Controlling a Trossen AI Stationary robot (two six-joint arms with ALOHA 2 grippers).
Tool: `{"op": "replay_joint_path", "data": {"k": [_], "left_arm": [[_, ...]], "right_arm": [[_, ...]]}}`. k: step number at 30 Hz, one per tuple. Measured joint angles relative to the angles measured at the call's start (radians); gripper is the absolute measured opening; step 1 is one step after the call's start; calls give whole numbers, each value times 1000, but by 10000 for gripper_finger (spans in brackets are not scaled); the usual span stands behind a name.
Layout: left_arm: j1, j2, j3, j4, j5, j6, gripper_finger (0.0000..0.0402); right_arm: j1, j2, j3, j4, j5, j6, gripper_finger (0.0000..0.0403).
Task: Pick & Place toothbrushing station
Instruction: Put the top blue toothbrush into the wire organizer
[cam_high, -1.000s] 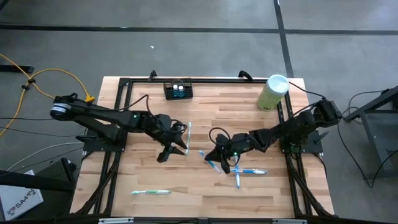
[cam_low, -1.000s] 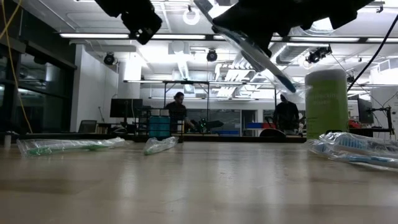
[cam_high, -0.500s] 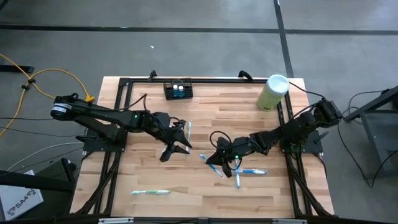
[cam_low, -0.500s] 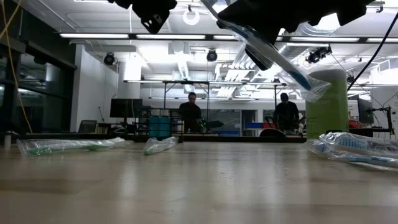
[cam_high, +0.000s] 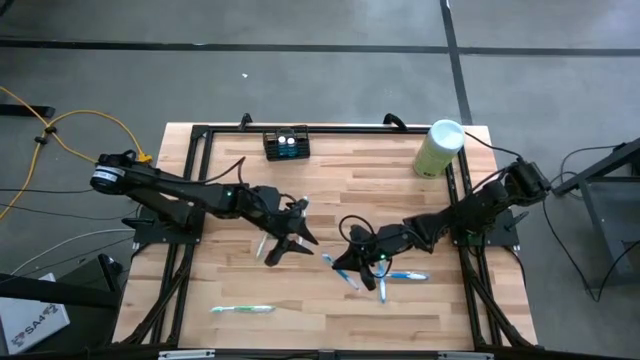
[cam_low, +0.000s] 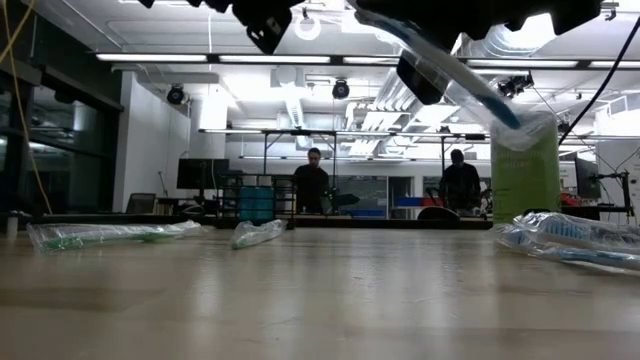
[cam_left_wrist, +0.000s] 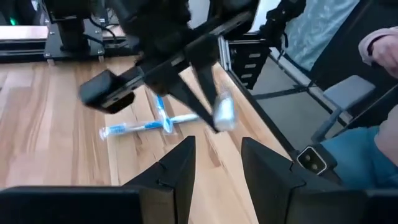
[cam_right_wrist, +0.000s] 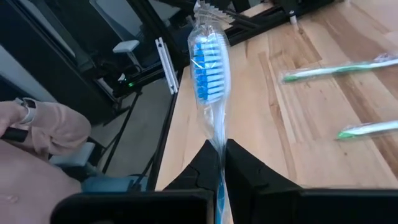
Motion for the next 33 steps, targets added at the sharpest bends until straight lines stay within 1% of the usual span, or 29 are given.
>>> {"op": "replay_joint_path", "data": {"k": [9,11,26,29,33], "left_arm": [[3,6,-1,31,6,-26,126],[3,6,-1,32,7,-31,126],[-4,7,-1,5,18,-63,126],[-4,14,-1,1,18,-63,126],[-4,34,-1,5,17,-63,126]], "right_arm": [[-7,87,-2,64,-10,3,5],[-14,96,1,103,-23,0,5],[-50,98,0,125,-32,-37,5],[-64,98,0,139,-54,-37,5],[-69,98,0,150,-57,-56,5]]}}
